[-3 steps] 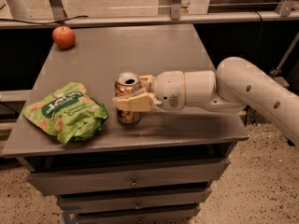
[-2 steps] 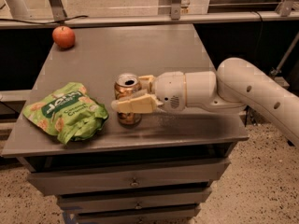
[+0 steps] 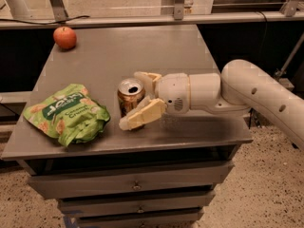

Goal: Move orange can near green rice chip bag

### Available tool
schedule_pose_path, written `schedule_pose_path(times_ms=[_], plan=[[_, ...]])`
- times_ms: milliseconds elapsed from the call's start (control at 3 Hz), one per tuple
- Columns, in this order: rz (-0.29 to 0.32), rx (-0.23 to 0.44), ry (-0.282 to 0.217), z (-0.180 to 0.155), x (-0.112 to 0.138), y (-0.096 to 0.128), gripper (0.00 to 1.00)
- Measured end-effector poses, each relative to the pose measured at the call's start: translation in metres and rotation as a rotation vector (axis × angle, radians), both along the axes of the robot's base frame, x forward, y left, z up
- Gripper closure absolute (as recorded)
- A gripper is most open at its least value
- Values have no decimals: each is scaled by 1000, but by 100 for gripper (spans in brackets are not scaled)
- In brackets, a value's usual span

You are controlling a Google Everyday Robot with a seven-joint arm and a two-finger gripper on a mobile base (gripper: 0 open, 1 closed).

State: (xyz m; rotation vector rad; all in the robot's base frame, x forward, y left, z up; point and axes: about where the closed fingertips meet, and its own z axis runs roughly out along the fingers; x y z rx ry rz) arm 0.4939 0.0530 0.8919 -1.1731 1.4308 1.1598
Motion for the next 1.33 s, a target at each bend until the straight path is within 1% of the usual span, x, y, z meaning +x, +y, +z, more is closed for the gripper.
schedule_pose_path(times_ms=[333, 667, 1000, 1333], plan=[[-81, -15, -41, 13, 9, -38, 0], [-230, -63, -120, 38, 23, -115, 0], [-399, -88, -216, 71, 42, -181, 0], [-422, -86, -228, 76, 46, -187, 0]])
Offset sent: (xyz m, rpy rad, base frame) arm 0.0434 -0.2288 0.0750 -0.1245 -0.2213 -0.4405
